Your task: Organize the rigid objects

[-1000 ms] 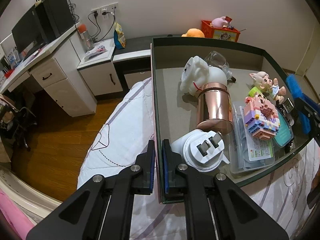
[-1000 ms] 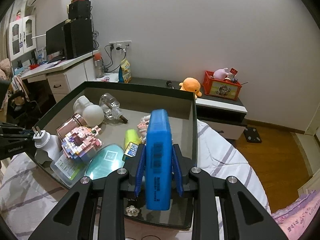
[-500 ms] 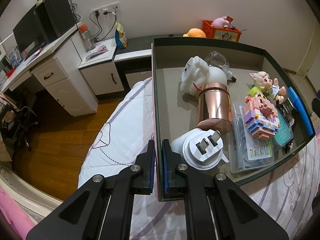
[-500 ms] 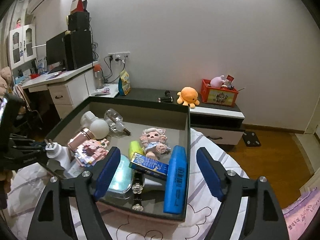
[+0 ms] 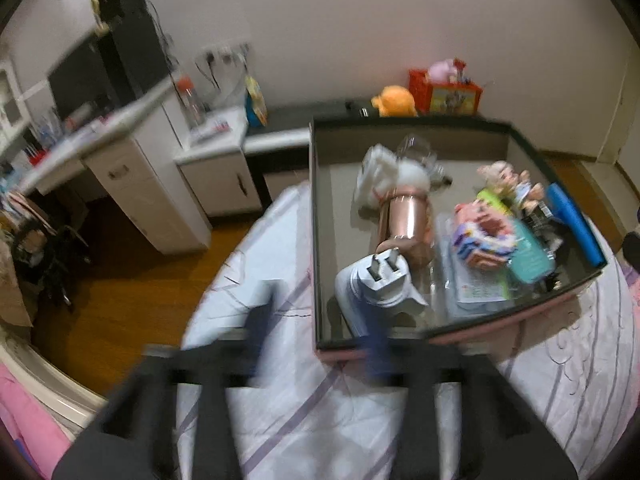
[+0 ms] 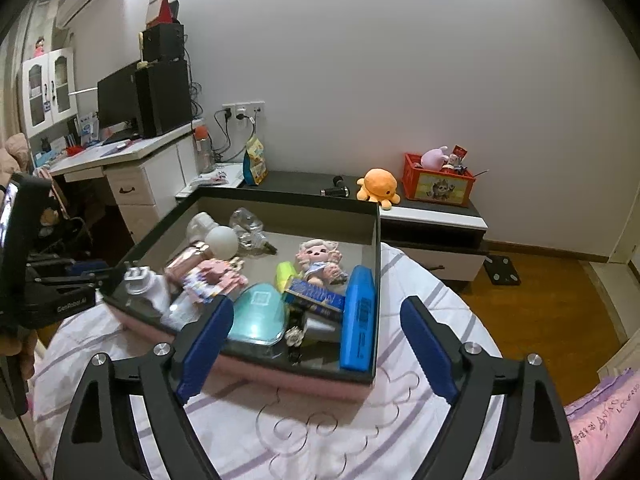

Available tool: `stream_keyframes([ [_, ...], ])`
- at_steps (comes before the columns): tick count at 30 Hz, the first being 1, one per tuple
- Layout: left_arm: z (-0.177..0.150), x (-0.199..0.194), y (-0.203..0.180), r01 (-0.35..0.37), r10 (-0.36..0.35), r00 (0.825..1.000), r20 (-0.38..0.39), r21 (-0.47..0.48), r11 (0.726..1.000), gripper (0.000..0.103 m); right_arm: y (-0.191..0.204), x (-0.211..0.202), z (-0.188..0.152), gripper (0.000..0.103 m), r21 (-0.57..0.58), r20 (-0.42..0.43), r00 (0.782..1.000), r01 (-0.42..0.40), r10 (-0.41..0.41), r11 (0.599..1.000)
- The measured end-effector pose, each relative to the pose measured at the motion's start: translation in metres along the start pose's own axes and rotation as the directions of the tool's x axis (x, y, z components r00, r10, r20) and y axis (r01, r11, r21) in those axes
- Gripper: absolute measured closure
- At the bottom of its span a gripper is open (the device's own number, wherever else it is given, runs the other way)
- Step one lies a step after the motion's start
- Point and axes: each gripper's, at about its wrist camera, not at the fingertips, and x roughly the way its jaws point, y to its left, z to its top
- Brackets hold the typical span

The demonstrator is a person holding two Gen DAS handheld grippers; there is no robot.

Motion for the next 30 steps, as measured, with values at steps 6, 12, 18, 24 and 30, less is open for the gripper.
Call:
stream_keyframes([
  [6, -0.019, -0.099, -0.009, -0.003, 0.009, 0.970, 0.243, -0.027, 1.000, 0.000, 0.012, -0.060, -0.010, 0.000, -0.009, 0.091, 0.996, -0.002, 0.003, 1.000],
  [12, -0.053, -0.198, -0.020, -0.012, 0.031, 0.903, 0.429, -0.048, 0.999, 0.000, 0.024, -0.146, -0.026, 0.000, -0.005, 0.235, 0.972, 0.002, -0.001, 1.000],
  [18, -0.094, -0.277, -0.031, 0.032, -0.002, 0.848, 0.530, -0.047, 0.998, 0.000, 0.037, -0.229, -0.047, 0.000, 0.000, 0.356, 0.934, 0.027, -0.026, 1.000],
  [24, -0.132, -0.339, -0.040, 0.037, -0.004, 0.797, 0.604, -0.042, 0.998, 0.000, 0.051, -0.291, -0.069, 0.000, -0.004, 0.440, 0.897, 0.043, -0.037, 0.999],
  [30, -0.157, -0.387, -0.050, 0.017, 0.005, 0.743, 0.670, -0.027, 0.999, 0.000, 0.061, -0.337, -0.082, 0.000, -0.007, 0.501, 0.864, 0.060, -0.048, 0.998],
])
